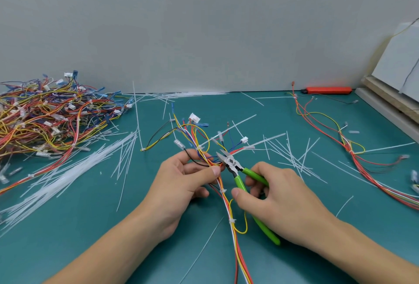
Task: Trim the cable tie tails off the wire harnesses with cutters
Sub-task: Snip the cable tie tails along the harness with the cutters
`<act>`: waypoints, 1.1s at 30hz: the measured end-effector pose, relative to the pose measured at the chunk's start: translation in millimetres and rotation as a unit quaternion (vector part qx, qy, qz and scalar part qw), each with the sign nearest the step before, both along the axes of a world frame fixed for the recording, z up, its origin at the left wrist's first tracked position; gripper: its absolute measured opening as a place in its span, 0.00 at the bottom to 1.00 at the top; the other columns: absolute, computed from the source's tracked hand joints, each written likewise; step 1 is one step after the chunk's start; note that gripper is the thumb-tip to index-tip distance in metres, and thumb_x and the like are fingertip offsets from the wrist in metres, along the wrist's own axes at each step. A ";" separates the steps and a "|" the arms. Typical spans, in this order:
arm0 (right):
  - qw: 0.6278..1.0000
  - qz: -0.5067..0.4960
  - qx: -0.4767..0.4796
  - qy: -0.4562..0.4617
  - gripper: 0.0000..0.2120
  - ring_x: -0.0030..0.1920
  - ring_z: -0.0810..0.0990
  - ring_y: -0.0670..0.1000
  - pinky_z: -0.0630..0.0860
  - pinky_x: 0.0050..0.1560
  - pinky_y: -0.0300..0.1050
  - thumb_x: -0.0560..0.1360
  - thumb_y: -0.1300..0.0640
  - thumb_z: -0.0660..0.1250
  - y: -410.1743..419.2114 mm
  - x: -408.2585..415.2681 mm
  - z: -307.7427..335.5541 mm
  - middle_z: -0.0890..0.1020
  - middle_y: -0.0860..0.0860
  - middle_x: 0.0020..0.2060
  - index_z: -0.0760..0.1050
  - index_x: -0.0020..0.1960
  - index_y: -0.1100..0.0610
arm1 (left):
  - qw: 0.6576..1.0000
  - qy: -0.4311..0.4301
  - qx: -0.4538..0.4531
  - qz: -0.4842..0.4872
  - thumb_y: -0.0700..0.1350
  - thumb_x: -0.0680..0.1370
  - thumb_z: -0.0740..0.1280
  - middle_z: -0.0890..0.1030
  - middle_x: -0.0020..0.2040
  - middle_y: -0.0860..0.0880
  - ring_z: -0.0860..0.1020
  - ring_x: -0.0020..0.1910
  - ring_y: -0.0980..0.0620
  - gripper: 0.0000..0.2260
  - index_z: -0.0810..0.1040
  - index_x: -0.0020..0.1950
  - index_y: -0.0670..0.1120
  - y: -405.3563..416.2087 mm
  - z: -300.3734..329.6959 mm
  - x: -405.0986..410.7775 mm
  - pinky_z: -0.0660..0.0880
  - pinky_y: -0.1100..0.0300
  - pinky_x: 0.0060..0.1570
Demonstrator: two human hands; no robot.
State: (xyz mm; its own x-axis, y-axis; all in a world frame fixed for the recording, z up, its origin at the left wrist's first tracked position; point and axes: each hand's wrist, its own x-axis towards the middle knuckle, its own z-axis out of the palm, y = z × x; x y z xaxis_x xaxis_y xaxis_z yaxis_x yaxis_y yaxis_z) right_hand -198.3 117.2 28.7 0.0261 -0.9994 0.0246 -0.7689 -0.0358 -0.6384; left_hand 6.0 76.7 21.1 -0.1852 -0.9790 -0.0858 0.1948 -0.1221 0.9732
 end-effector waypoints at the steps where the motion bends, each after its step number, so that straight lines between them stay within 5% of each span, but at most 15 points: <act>1: 1.000 0.003 0.000 0.000 0.25 0.37 0.79 0.42 0.78 0.40 0.46 0.62 0.24 0.60 -0.6 -0.6 -0.3 0.81 0.36 0.38 0.73 0.43 0.44 | 1.000 0.000 -0.001 0.002 0.42 0.67 0.78 0.87 0.48 0.39 0.82 0.38 0.49 0.16 0.79 0.52 0.43 0.2 0.7 -0.5 0.74 0.63 0.29; 12: 0.999 0.045 0.010 0.002 0.18 0.35 0.78 0.46 0.79 0.40 0.50 0.71 0.32 0.63 -3.4 -4.4 0.3 0.83 0.42 0.36 0.73 0.42 0.46 | 1.000 -0.008 0.002 0.011 0.37 0.72 0.76 0.87 0.45 0.40 0.83 0.39 0.46 0.11 0.79 0.52 0.43 0.8 0.1 -0.9 0.73 0.63 0.28; 18: 0.999 0.019 0.003 -0.029 0.26 0.33 0.77 0.44 0.79 0.40 0.50 0.61 0.25 0.64 0.2 0.6 0.1 0.81 0.40 0.36 0.74 0.44 0.45 | 1.000 -0.008 0.000 0.007 0.36 0.73 0.76 0.87 0.45 0.41 0.82 0.39 0.48 0.11 0.79 0.52 0.43 1.1 -0.6 -0.7 0.74 0.63 0.29; 33: 1.000 0.018 0.010 -0.016 0.27 0.34 0.78 0.44 0.79 0.39 0.49 0.60 0.23 0.63 1.1 0.9 1.8 0.80 0.38 0.38 0.73 0.44 0.44 | 1.000 -0.008 -0.002 0.004 0.36 0.73 0.76 0.86 0.45 0.39 0.82 0.39 0.48 0.10 0.80 0.52 0.43 -0.4 -2.2 -0.1 0.74 0.62 0.29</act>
State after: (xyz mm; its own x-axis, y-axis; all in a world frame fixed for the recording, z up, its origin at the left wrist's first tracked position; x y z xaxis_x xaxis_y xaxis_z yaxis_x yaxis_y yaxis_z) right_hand -197.4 118.3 30.5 0.0623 -0.9980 0.0064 -0.7468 -0.0509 -0.6631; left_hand 5.9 76.3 18.9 -0.1761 -0.9807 -0.0854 0.1809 -0.1175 0.9765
